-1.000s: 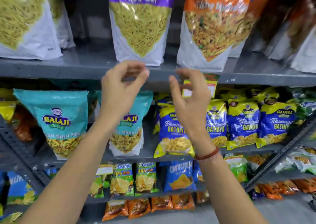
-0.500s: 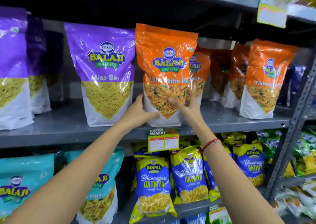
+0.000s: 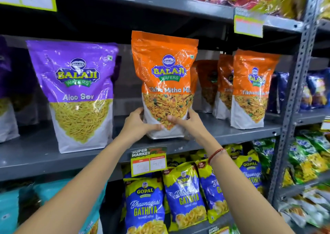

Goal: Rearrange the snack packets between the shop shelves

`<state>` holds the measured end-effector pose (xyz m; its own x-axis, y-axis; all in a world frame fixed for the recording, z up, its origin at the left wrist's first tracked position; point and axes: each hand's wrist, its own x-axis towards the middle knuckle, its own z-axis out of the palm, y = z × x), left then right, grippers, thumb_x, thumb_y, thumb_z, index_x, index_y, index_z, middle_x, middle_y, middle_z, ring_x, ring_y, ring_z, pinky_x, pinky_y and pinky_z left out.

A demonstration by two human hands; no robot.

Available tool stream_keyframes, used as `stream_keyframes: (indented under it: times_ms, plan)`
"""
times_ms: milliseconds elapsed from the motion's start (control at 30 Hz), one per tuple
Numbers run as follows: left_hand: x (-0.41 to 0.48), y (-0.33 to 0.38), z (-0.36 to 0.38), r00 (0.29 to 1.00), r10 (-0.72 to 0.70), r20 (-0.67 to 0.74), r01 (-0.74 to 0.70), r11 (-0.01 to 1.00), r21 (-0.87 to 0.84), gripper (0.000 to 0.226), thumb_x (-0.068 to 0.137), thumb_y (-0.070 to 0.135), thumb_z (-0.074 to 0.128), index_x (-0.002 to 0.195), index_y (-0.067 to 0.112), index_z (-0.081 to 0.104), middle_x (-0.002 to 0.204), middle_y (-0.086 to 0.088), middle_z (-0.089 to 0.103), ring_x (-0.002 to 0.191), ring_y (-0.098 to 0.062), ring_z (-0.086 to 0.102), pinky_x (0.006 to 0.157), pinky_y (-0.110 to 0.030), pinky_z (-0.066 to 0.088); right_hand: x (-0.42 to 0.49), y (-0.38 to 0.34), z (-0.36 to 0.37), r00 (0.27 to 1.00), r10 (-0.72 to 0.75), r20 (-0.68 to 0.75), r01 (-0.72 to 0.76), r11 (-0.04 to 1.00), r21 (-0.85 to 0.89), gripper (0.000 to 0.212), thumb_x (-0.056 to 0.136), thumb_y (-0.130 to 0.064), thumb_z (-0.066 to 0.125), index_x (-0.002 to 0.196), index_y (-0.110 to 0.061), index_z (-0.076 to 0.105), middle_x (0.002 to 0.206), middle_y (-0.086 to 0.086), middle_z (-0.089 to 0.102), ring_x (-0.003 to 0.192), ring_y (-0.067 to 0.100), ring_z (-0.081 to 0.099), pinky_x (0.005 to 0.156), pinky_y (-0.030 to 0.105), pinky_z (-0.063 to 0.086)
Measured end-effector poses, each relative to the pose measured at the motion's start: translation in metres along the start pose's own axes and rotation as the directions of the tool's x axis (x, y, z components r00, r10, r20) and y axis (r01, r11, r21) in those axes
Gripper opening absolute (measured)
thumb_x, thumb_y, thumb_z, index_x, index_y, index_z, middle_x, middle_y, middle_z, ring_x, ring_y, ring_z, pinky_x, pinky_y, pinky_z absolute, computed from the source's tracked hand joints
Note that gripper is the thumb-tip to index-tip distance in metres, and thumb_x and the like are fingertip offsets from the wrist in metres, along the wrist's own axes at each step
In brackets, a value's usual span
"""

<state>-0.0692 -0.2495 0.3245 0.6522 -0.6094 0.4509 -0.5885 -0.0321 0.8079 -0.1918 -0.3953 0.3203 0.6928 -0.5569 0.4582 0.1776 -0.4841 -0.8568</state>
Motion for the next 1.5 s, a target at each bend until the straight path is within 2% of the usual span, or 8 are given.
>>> stream_keyframes:
  times_ms: [133,300,533,700,900,1267,1400,1500]
  plan:
    - [0.010,0.017,0.033,0.999,-0.009,0.037,0.010,0.999,-0.031,0.083,0.048,0.036,0.089,0.120,0.013,0.055,0.120,-0.002,0.065,0.106,-0.019,0.061,0.093,-0.041,0.051,0.008,0.005,-0.038,0.999,-0.001,-0.032,0.001,1.000,-0.024,0.081,0.055,-0.050,0.081,0.123,-0.015,0.054,0.119,-0.001,0.065,0.109,0.013,0.061,0.091,0.029,0.049]
    - [0.019,0.027,0.073,0.996,-0.010,0.086,0.013,0.999,-0.040,0.122,0.027,0.065,0.082,0.132,0.014,0.046,0.134,-0.005,0.056,0.118,-0.024,0.055,0.097,-0.045,0.048,0.016,0.021,-0.079,0.999,0.024,-0.034,-0.026,0.997,-0.070,0.060,0.074,-0.026,0.077,0.126,-0.012,0.051,0.116,0.000,0.064,0.099,0.006,0.061,0.078,0.011,0.050]
    - [0.027,0.024,0.107,0.994,-0.027,0.105,0.023,0.999,0.041,0.106,0.053,0.046,0.085,0.140,0.010,0.037,0.143,-0.009,0.046,0.125,-0.028,0.048,0.101,-0.044,0.043,0.017,0.045,-0.105,0.998,0.059,0.009,-0.057,0.990,-0.129,0.051,0.079,-0.030,0.073,0.122,-0.016,0.049,0.112,-0.007,0.063,0.099,-0.001,0.059,0.081,0.011,0.047]
    - [0.034,0.018,0.106,0.993,-0.041,0.111,0.029,0.993,0.113,0.113,0.051,0.053,0.083,0.143,0.011,0.031,0.146,-0.011,0.043,0.129,-0.028,0.045,0.102,-0.048,0.042,0.022,0.051,-0.106,0.997,0.061,0.044,-0.055,0.989,-0.136,0.060,0.083,-0.030,0.068,0.133,-0.016,0.039,0.116,-0.010,0.052,0.103,0.004,0.052,0.063,-0.005,0.038]
    - [0.035,0.014,0.102,0.977,-0.136,0.164,0.115,0.985,0.132,0.118,0.029,0.070,0.077,0.129,0.013,0.051,0.132,-0.006,0.057,0.116,-0.023,0.055,0.096,-0.044,0.049,0.026,0.057,-0.107,0.995,0.068,0.068,-0.058,0.990,-0.132,0.063,0.085,-0.032,0.066,0.137,-0.017,0.035,0.118,-0.011,0.049,0.110,0.006,0.048,0.070,0.000,0.034]
    - [0.031,0.012,0.105,0.982,-0.110,0.152,0.079,0.977,0.198,0.098,0.052,0.065,0.076,0.129,0.010,0.051,0.133,-0.008,0.056,0.117,-0.025,0.053,0.092,-0.039,0.049,0.025,0.051,-0.106,0.981,0.075,0.180,-0.052,0.990,-0.130,0.061,0.091,-0.030,0.058,0.142,-0.019,0.026,0.127,-0.011,0.047,0.106,-0.003,0.047,0.070,-0.006,0.037]
    - [0.031,0.015,0.107,0.979,-0.111,0.174,0.073,0.974,0.213,0.089,0.060,0.059,0.075,0.129,0.009,0.050,0.133,-0.008,0.055,0.115,-0.024,0.053,0.082,-0.033,0.046,0.024,0.055,-0.108,0.988,0.064,0.144,-0.044,0.989,-0.140,0.070,0.085,-0.039,0.064,0.142,-0.018,0.029,0.134,-0.007,0.048,0.121,0.009,0.046,0.098,0.020,0.036]
    - [0.025,0.015,0.104,0.986,-0.065,0.156,0.029,0.975,0.219,0.087,0.067,0.051,0.074,0.136,0.009,0.042,0.140,-0.009,0.049,0.124,-0.025,0.048,0.090,-0.034,0.044,0.020,0.053,-0.103,1.000,0.001,-0.018,-0.002,0.998,-0.058,0.071,0.083,-0.036,0.069,0.140,-0.012,0.034,0.128,-0.008,0.049,0.121,0.010,0.046,0.096,0.024,0.037]
